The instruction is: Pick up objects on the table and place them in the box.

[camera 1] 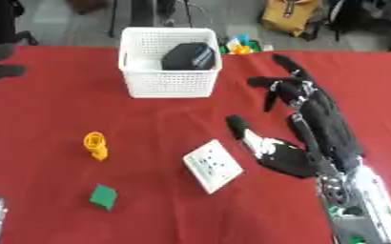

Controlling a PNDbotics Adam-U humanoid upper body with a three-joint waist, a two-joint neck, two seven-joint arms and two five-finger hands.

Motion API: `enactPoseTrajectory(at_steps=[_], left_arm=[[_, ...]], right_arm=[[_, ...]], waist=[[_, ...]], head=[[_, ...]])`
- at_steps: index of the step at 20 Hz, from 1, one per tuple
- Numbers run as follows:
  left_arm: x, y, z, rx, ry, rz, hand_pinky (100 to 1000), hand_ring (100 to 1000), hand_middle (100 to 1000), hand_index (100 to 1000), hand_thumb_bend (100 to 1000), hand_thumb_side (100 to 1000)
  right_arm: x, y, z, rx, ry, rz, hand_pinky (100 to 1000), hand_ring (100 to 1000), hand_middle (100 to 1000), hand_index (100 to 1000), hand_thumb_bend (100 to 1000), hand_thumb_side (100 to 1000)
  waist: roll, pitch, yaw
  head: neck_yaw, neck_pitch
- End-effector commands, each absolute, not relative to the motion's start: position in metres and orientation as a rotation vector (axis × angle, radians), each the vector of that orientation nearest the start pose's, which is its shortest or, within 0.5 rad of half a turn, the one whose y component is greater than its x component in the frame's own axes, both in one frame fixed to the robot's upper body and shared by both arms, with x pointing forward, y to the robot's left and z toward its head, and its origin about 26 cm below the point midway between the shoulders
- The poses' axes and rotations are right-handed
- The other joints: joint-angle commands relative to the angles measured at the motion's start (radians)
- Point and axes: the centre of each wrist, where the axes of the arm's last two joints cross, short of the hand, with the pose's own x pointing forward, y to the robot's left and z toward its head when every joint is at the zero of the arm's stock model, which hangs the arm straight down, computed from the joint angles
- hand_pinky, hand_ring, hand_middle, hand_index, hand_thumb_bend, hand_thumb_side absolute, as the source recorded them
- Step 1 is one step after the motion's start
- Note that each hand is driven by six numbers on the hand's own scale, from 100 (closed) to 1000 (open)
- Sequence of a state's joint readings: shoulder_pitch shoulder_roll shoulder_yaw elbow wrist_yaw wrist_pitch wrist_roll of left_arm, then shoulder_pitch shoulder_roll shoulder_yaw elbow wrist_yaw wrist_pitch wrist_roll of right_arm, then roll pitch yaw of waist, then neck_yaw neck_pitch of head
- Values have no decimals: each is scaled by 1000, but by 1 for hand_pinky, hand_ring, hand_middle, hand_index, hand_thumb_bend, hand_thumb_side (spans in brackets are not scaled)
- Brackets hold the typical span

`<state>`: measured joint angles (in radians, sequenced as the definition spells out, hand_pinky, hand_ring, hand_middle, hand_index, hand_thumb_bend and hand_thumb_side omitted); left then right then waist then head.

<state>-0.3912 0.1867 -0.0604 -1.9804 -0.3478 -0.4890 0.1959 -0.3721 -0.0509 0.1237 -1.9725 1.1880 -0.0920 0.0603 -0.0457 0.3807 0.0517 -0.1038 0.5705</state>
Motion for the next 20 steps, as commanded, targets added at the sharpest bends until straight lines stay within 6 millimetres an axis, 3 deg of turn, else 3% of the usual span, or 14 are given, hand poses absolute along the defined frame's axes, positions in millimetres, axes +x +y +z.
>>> enactPoseTrajectory(at_steps=[1, 6, 7, 8, 9, 10, 11, 18, 20], left_arm=[[306, 209, 218, -322, 3295, 417, 699, 800, 855, 912, 177, 991], [306, 206, 218, -298, 3298, 425, 699, 800, 855, 912, 175, 992], [306, 206, 218, -297, 3298, 425, 699, 800, 855, 912, 173, 992], [306, 206, 218, -296, 3298, 424, 699, 800, 855, 912, 173, 992], [306, 206, 219, -295, 3298, 424, 699, 800, 855, 912, 172, 990], [306, 206, 219, -295, 3298, 423, 699, 800, 855, 912, 172, 990], [306, 206, 218, -296, 3298, 423, 699, 801, 855, 912, 170, 990], [306, 205, 218, -293, 3303, 425, 699, 801, 855, 911, 168, 990], [306, 205, 218, -292, 3303, 426, 698, 801, 854, 911, 168, 990]], right_arm=[[307, -171, 192, -1177, -2107, 964, 826, 1000, 452, 853, 494, 951], [316, -163, 175, -1199, -1986, 1028, 876, 1000, 497, 886, 517, 915], [317, -162, 173, -1199, -1972, 1038, 899, 1000, 517, 896, 565, 846], [318, -161, 171, -1201, -1955, 1052, 899, 1000, 517, 896, 565, 846], [320, -161, 169, -1203, -1940, 1064, 913, 1000, 530, 907, 634, 693], [321, -161, 167, -1205, -1923, 1078, 913, 1000, 530, 907, 634, 693], [321, -160, 166, -1204, -1911, 1087, 893, 1000, 544, 911, 677, 571], [323, -159, 164, -1148, -1913, 1069, 854, 1000, 681, 943, 698, 588], [324, -159, 163, -1135, -1907, 1067, 848, 1000, 632, 927, 690, 599]], waist=[[3, -18, 3], [3, -9, 6], [4, -8, 6], [6, -6, 5], [8, -5, 4], [9, -5, 4], [9, -4, 4], [13, -2, 6], [13, -1, 6]], head=[[-13, 5], [-17, 2], [-16, 2], [-15, 0], [-14, -1], [-12, -2], [-11, -2], [-4, -11], [-4, -12]])
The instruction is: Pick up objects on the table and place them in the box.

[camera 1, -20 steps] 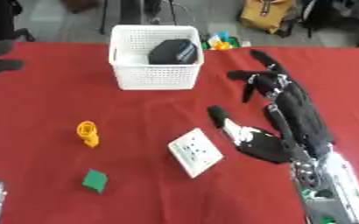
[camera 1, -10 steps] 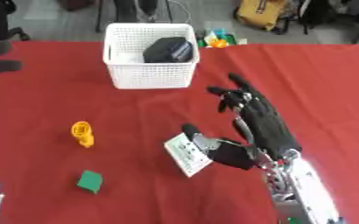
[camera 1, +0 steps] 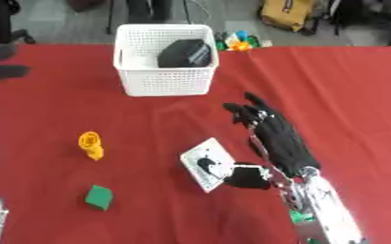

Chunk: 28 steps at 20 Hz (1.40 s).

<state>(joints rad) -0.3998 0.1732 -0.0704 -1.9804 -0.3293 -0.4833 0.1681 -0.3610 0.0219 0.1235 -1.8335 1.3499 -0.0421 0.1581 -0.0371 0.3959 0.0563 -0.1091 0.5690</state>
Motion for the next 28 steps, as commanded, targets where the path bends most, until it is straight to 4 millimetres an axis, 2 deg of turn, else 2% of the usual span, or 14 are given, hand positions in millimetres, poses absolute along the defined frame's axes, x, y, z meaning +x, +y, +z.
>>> enactPoseTrajectory(at_steps=[1, 3, 4, 6, 7, 8, 9, 10, 15, 16, 19, 23, 24, 28], left_arm=[[306, 205, 218, -291, 3304, 427, 698, 801, 853, 911, 168, 990], [306, 205, 218, -291, 3305, 429, 698, 801, 853, 911, 168, 991], [306, 205, 218, -292, 3306, 428, 698, 801, 853, 911, 169, 990], [306, 205, 218, -293, 3307, 427, 698, 801, 854, 911, 169, 991], [306, 205, 218, -293, 3308, 426, 698, 801, 854, 911, 169, 991], [306, 205, 217, -294, 3310, 425, 699, 801, 854, 911, 167, 989], [306, 205, 217, -295, 3310, 425, 699, 801, 854, 911, 167, 989], [306, 205, 217, -295, 3311, 425, 700, 801, 855, 911, 166, 988], [306, 205, 217, -294, 3311, 425, 699, 801, 856, 911, 165, 987], [306, 205, 217, -294, 3312, 426, 699, 801, 856, 911, 164, 987], [306, 205, 217, -294, 3314, 427, 697, 801, 856, 910, 161, 983], [306, 204, 217, -291, 3313, 427, 697, 801, 856, 910, 161, 983], [306, 204, 217, -290, 3313, 428, 697, 801, 856, 911, 160, 983], [306, 204, 218, -288, 3312, 431, 697, 801, 856, 911, 160, 983]], right_arm=[[324, -159, 162, -1133, -1903, 1064, 850, 1000, 622, 925, 689, 600], [325, -159, 161, -1139, -1897, 1055, 850, 1000, 619, 903, 695, 601], [325, -160, 161, -1148, -1901, 1044, 850, 1000, 623, 852, 707, 605], [324, -162, 163, -1168, -1912, 1020, 854, 1000, 641, 815, 726, 621], [324, -163, 163, -1180, -1920, 1007, 854, 1000, 641, 815, 726, 621], [323, -164, 165, -1192, -1932, 987, 844, 1000, 657, 747, 721, 624], [323, -165, 165, -1201, -1942, 969, 844, 1000, 657, 747, 721, 624], [322, -166, 166, -1211, -1954, 946, 834, 1000, 676, 665, 710, 607], [323, -170, 165, -1235, -1964, 904, 842, 1000, 690, 684, 707, 622], [324, -171, 164, -1237, -1956, 906, 849, 1000, 694, 721, 717, 631], [326, -172, 160, -1242, -1929, 921, 857, 1000, 697, 745, 723, 643], [329, -170, 153, -1203, -1890, 953, 856, 1000, 698, 772, 724, 665], [330, -168, 151, -1183, -1880, 965, 862, 1000, 711, 803, 716, 675], [330, -162, 145, -1128, -1846, 1014, 879, 1000, 727, 825, 690, 658]], waist=[[5, -16, 2], [4, -15, 2], [4, -15, 1], [3, -15, -1], [3, -15, -2], [3, -14, -4], [3, -14, -5], [3, -14, -6], [5, -14, -7], [5, -14, -7], [6, -13, -7], [7, -11, -6], [7, -10, -7], [8, -7, -12]], head=[[1, -11], [3, -11], [4, -11], [6, -11], [7, -12], [8, -13], [8, -13], [9, -14], [9, -19], [9, -19], [7, -18], [6, -19], [5, -18], [9, -16]])
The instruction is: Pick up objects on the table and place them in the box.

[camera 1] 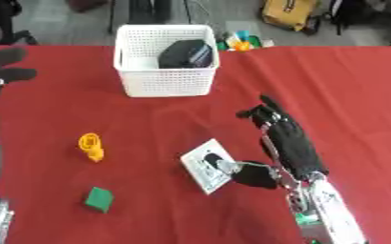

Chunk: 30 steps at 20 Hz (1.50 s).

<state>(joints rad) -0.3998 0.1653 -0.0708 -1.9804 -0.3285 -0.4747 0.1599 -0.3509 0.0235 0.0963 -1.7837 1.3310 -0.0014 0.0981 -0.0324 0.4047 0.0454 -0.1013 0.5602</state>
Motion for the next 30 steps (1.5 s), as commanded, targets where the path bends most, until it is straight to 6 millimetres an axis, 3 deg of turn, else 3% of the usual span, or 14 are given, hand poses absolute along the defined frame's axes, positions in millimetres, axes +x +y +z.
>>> enactPoseTrajectory(at_steps=[1, 6, 8, 10, 14, 25, 30], left_arm=[[306, 204, 218, -288, 3313, 431, 697, 801, 856, 911, 160, 983], [306, 203, 218, -282, 3312, 430, 696, 801, 857, 911, 159, 984], [306, 202, 218, -279, 3312, 432, 696, 801, 857, 911, 158, 982], [306, 202, 218, -279, 3313, 433, 696, 801, 858, 911, 158, 983], [306, 202, 218, -278, 3315, 430, 696, 801, 858, 911, 158, 982], [306, 201, 218, -271, 3316, 438, 696, 801, 858, 912, 157, 982], [306, 200, 219, -269, 3315, 434, 696, 801, 859, 912, 160, 981]], right_arm=[[330, -161, 143, -1130, -1840, 1018, 879, 1000, 727, 825, 690, 658], [333, -158, 134, -1143, -1804, 1038, 884, 1000, 730, 837, 687, 651], [335, -156, 132, -1156, -1807, 1029, 869, 1000, 690, 814, 663, 662], [336, -156, 131, -1175, -1820, 999, 850, 1000, 574, 807, 646, 682], [337, -155, 129, -1200, -1840, 954, 831, 1000, 460, 804, 641, 697], [338, -149, 124, -1166, -1869, 914, 799, 1000, 365, 750, 581, 740], [333, -146, 124, -1142, -1916, 943, 780, 1000, 293, 671, 552, 725]], waist=[[4, -15, -1], [5, -11, -3], [6, -9, -2], [6, -9, -1], [6, -8, -2], [4, -3, -1], [0, -5, 2]], head=[[2, -8], [-2, -11], [-2, -12], [-3, -13], [-5, -12], [-14, -14], [-11, -12]])
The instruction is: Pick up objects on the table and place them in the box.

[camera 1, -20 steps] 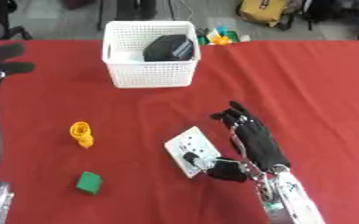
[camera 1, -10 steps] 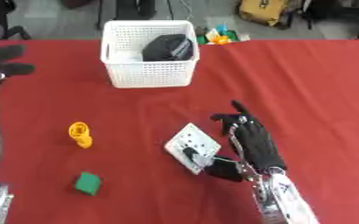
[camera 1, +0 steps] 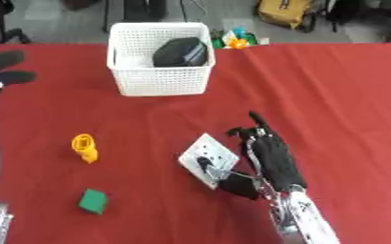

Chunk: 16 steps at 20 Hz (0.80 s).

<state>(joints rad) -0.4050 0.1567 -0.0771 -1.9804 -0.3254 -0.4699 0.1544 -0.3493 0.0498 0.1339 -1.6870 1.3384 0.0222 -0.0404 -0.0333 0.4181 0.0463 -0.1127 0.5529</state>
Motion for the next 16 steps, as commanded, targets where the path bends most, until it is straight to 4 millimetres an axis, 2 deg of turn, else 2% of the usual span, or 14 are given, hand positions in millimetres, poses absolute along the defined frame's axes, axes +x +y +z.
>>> enactPoseTrajectory(at_steps=[1, 9, 16], left_arm=[[306, 200, 219, -269, 3315, 433, 696, 802, 859, 912, 161, 979], [306, 200, 219, -265, 3318, 429, 697, 802, 859, 912, 164, 977], [306, 200, 219, -260, 3319, 429, 697, 802, 859, 912, 164, 977]], right_arm=[[332, -145, 124, -1136, -1923, 950, 777, 1000, 287, 660, 536, 726], [326, -144, 123, -1104, -1956, 992, 756, 997, 257, 629, 531, 711], [327, -146, 123, -1098, -1944, 995, 747, 992, 255, 647, 522, 715]], waist=[[0, -20, 0], [-5, -27, -7], [-5, -28, -7]], head=[[1, -4], [8, -2], [9, -6]])
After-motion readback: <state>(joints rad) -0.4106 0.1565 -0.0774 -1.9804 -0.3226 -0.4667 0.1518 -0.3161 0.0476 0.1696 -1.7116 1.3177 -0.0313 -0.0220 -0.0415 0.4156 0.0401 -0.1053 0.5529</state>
